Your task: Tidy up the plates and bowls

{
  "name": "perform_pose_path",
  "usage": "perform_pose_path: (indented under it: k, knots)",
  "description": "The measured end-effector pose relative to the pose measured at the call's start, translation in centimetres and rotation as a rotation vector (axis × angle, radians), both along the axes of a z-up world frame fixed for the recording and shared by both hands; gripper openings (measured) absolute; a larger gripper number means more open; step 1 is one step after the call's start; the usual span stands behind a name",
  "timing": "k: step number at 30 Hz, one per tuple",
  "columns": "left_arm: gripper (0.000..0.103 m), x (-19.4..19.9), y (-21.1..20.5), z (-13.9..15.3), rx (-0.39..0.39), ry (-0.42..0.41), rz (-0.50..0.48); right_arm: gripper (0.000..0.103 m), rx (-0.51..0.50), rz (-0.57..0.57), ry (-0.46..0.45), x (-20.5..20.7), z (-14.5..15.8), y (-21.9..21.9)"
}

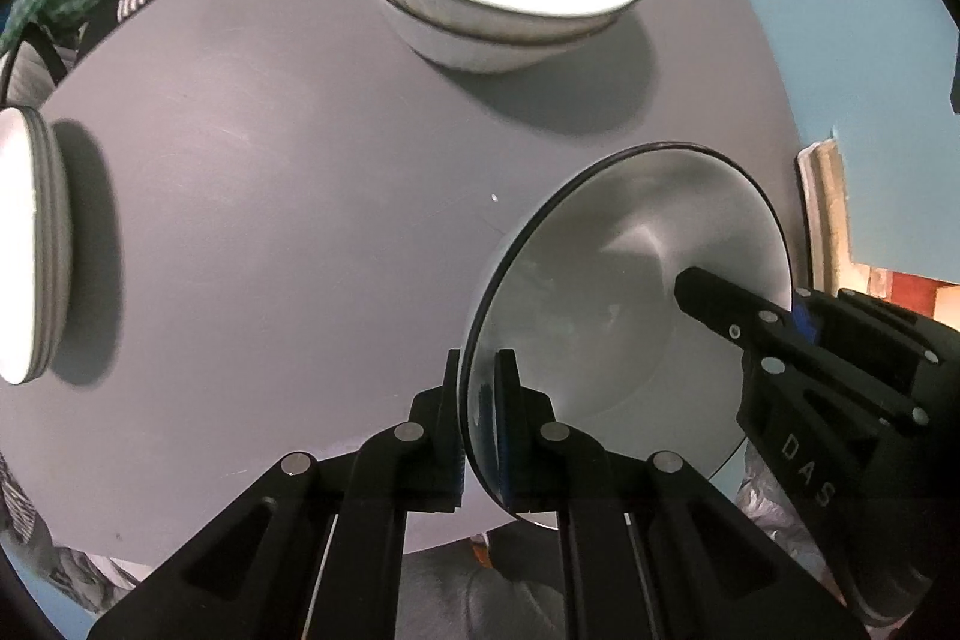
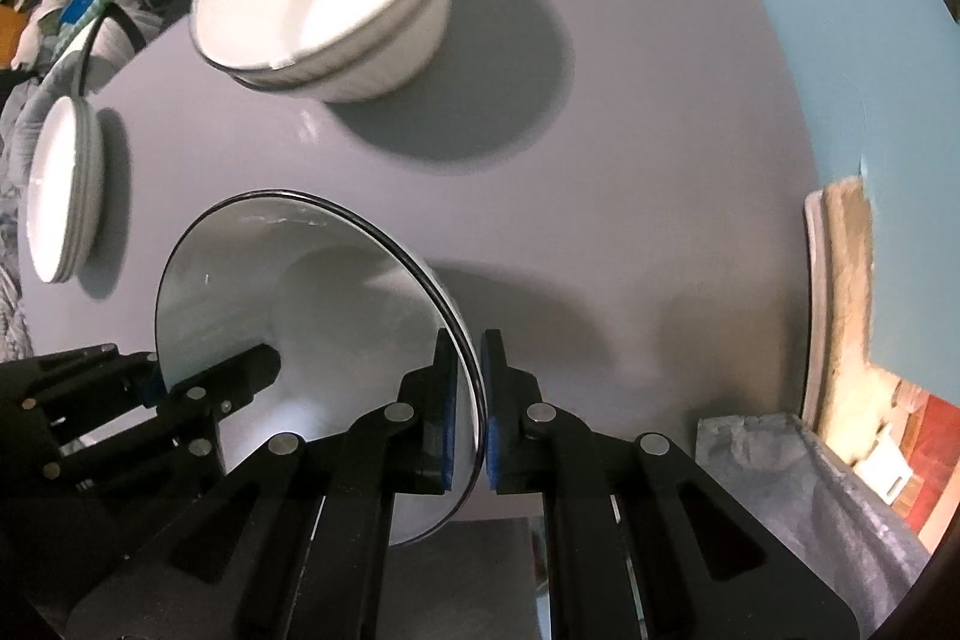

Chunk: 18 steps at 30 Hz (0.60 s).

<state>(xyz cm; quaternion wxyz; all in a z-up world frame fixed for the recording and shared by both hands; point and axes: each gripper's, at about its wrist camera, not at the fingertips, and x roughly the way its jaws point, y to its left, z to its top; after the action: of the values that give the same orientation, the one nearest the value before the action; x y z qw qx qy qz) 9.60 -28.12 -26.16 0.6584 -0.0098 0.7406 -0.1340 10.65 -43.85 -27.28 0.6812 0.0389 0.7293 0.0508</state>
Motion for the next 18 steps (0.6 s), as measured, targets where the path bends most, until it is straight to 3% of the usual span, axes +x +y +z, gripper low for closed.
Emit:
perform_pose_path:
  k: [10,18]
  knots:
    - [0.008,2.1,1.5,3.6,-0.014,-0.066,0.031,0.008,-0.007,0.035,-0.062,1.2,2.8,1.2]
    - [0.008,5.4,2.9,6.0,-0.015,-0.118,0.061,0.008,0.016,0.047,-0.098,2.8,6.0,-0.3]
